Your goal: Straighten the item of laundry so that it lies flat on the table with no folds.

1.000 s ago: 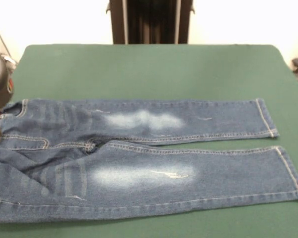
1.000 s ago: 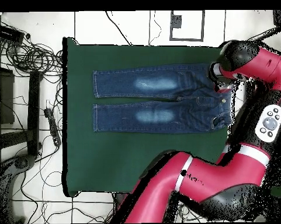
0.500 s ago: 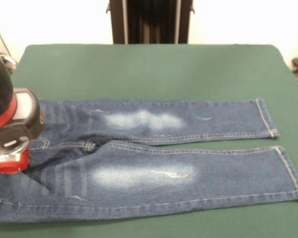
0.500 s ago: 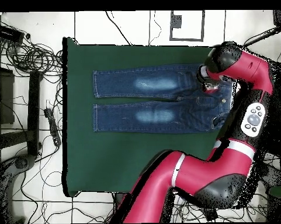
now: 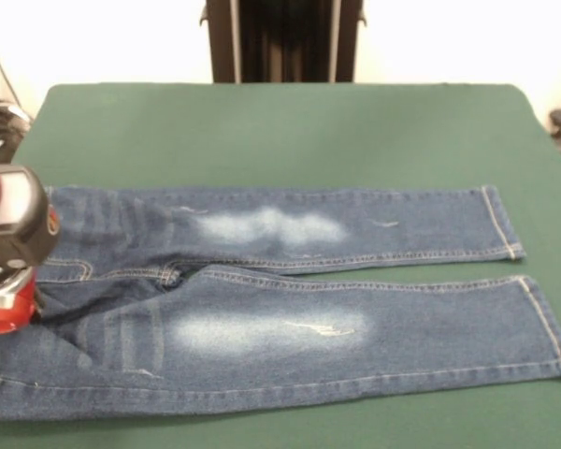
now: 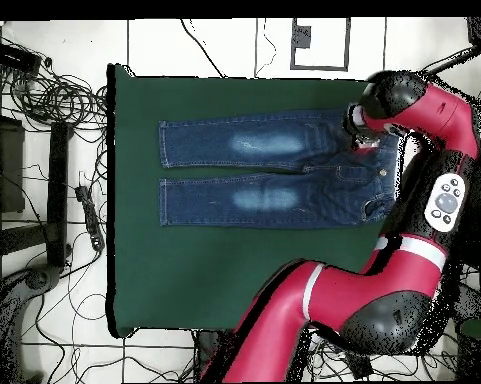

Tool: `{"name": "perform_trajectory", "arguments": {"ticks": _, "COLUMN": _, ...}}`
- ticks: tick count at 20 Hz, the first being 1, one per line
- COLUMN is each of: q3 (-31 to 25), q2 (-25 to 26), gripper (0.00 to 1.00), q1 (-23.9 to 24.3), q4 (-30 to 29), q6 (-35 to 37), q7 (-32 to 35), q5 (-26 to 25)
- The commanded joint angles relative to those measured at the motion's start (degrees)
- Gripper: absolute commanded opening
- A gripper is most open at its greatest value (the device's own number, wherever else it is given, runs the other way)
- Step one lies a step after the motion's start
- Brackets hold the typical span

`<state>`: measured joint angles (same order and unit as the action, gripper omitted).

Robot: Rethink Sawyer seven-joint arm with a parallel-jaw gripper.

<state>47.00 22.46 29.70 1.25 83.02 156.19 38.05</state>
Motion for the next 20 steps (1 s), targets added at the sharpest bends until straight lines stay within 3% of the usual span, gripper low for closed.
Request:
{"name": "perform_trajectory", "arguments": {"ticks": 1, "q3": 7.76, "q2": 0.55, "gripper": 0.0, "q1": 0.25, "q4": -0.86, "q6": -4.25, "q7": -21.83, "q5": 7.82}}
{"name": "perform_trajectory", "arguments": {"ticks": 8, "q3": 14.98, "q2": 0.8, "gripper": 0.0, "q1": 1.46, "q4": -0.49, "q6": -3.69, "q7": -21.76, "q5": 14.25}}
{"name": "perform_trajectory", "arguments": {"ticks": 15, "q3": 31.55, "q2": 1.49, "gripper": 0.0, "q1": 3.1, "q4": -0.23, "q6": -1.67, "q7": -17.53, "q5": 29.73}}
{"name": "perform_trajectory", "arguments": {"ticks": 20, "q3": 41.81, "q2": 2.64, "gripper": 0.0, "q1": 4.73, "q4": -0.45, "q6": -6.04, "q7": -18.72, "q5": 41.01}}
